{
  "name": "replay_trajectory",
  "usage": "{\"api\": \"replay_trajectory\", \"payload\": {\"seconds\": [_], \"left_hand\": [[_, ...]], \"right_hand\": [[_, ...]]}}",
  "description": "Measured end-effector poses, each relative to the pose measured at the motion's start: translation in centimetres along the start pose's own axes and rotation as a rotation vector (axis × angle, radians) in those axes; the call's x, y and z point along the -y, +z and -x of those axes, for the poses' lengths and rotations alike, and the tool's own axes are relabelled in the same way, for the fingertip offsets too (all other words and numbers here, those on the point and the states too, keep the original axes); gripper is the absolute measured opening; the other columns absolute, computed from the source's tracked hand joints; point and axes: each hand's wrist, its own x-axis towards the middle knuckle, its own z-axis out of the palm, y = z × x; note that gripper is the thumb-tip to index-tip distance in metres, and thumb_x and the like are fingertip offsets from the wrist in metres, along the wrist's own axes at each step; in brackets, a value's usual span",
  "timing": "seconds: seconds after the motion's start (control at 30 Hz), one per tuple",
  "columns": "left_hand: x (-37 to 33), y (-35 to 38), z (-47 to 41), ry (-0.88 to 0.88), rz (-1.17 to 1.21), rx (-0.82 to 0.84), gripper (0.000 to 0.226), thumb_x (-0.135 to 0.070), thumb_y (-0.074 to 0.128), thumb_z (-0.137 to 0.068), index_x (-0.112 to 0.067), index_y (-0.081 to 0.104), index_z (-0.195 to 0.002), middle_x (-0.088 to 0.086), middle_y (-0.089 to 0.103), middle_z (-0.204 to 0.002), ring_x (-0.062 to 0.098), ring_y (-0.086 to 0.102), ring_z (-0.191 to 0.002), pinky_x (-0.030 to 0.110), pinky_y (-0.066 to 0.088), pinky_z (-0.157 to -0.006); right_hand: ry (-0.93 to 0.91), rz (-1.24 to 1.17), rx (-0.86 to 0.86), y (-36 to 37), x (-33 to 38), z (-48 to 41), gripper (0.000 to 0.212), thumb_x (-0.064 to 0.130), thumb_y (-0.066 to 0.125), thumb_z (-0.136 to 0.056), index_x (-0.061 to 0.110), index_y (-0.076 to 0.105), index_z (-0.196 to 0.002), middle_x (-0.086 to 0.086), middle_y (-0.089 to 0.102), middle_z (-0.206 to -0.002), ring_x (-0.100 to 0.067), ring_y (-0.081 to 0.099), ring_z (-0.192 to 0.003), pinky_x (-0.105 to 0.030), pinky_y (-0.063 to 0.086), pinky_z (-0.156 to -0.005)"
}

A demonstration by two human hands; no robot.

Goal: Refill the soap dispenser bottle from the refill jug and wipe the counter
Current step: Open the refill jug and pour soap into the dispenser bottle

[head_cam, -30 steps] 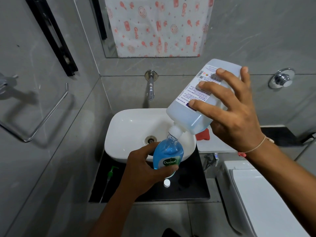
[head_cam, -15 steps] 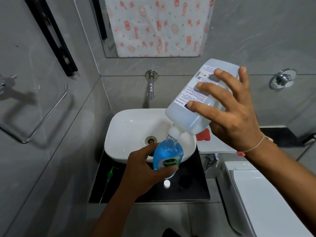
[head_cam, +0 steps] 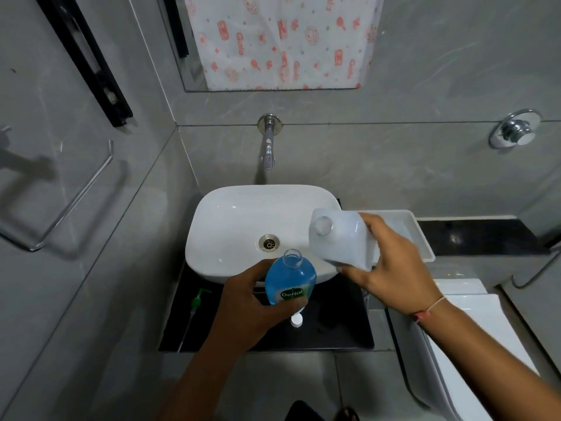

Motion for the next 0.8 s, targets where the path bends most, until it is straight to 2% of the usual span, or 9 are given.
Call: {"api": "replay_trajectory", "payload": {"seconds": [0.07, 0.2, 0.23, 0.33, 0.43, 0.5, 0.63, 0.8], "left_hand": [[0.6, 0.1, 0.2, -0.028, 0.001, -0.010, 0.046, -0.040, 0.088, -0.068, -0.048, 0.067, -0.108, -0.018, 0.076, -0.102, 0.005, 0.072, -0.094, 0.012, 0.055, -0.078], [2.4, 0.2, 1.0, -0.110, 0.049, -0.023, 0.048, -0.042, 0.089, -0.066, -0.043, 0.069, -0.110, -0.010, 0.077, -0.103, 0.013, 0.074, -0.097, 0.026, 0.061, -0.084], [2.9, 0.2, 1.2, -0.135, 0.057, -0.029, 0.049, -0.043, 0.089, -0.065, -0.042, 0.069, -0.110, -0.009, 0.077, -0.104, 0.014, 0.074, -0.098, 0.028, 0.061, -0.085], [4.3, 0.2, 1.8, -0.202, 0.073, -0.041, 0.051, -0.043, 0.090, -0.062, -0.042, 0.070, -0.109, -0.008, 0.077, -0.104, 0.016, 0.074, -0.100, 0.033, 0.062, -0.085], [5.6, 0.1, 2.2, -0.259, 0.087, -0.044, 0.050, -0.039, 0.091, -0.063, -0.037, 0.072, -0.108, -0.004, 0.078, -0.104, 0.019, 0.074, -0.099, 0.037, 0.062, -0.086], [6.2, 0.0, 2.5, -0.279, 0.082, -0.052, 0.049, -0.038, 0.090, -0.063, -0.036, 0.072, -0.108, -0.003, 0.077, -0.104, 0.019, 0.073, -0.100, 0.033, 0.062, -0.084], [7.1, 0.0, 3.1, -0.309, 0.085, -0.076, 0.049, -0.036, 0.090, -0.063, -0.033, 0.072, -0.108, -0.003, 0.077, -0.104, 0.016, 0.073, -0.100, 0.023, 0.059, -0.079], [8.1, -0.2, 3.5, -0.323, 0.086, -0.103, 0.049, -0.036, 0.091, -0.061, -0.036, 0.072, -0.107, -0.004, 0.077, -0.104, 0.015, 0.073, -0.098, 0.021, 0.059, -0.078]], "right_hand": [[0.155, -0.131, 0.104, 2.0, -2.6, 0.9, 0.080, 0.055, 0.079, -0.062, 0.043, 0.039, -0.130, 0.016, 0.060, -0.120, -0.007, 0.058, -0.108, -0.027, 0.053, -0.087], [0.400, -0.405, 0.271, 6.6, -8.8, 3.4, 0.081, 0.032, 0.089, -0.065, 0.038, 0.041, -0.129, 0.009, 0.062, -0.124, -0.016, 0.060, -0.116, -0.047, 0.053, -0.098], [0.441, -0.437, 0.288, 7.7, -10.2, 4.1, 0.081, 0.026, 0.089, -0.066, 0.038, 0.041, -0.130, 0.009, 0.062, -0.125, -0.018, 0.060, -0.118, -0.047, 0.053, -0.098], [0.546, -0.445, 0.274, 10.3, -13.5, 5.6, 0.079, 0.013, 0.088, -0.068, 0.041, 0.044, -0.127, 0.011, 0.063, -0.120, -0.019, 0.062, -0.115, -0.035, 0.054, -0.094], [0.677, -0.448, 0.242, 12.1, -15.8, 6.1, 0.082, 0.001, 0.085, -0.067, 0.028, 0.045, -0.134, 0.004, 0.064, -0.119, -0.022, 0.062, -0.111, -0.037, 0.052, -0.095], [0.728, -0.444, 0.241, 12.9, -16.6, 6.2, 0.081, -0.003, 0.084, -0.066, 0.025, 0.047, -0.132, 0.006, 0.064, -0.114, -0.021, 0.061, -0.108, -0.028, 0.050, -0.088], [0.735, -0.435, 0.230, 13.7, -17.5, 6.1, 0.079, -0.002, 0.084, -0.065, 0.038, 0.047, -0.122, 0.022, 0.061, -0.106, -0.006, 0.058, -0.097, -0.014, 0.043, -0.075], [0.677, -0.398, 0.332, 14.0, -17.9, 6.1, 0.081, -0.005, 0.081, -0.064, 0.037, 0.046, -0.124, 0.016, 0.062, -0.111, -0.017, 0.060, -0.106, -0.031, 0.048, -0.089]]}}
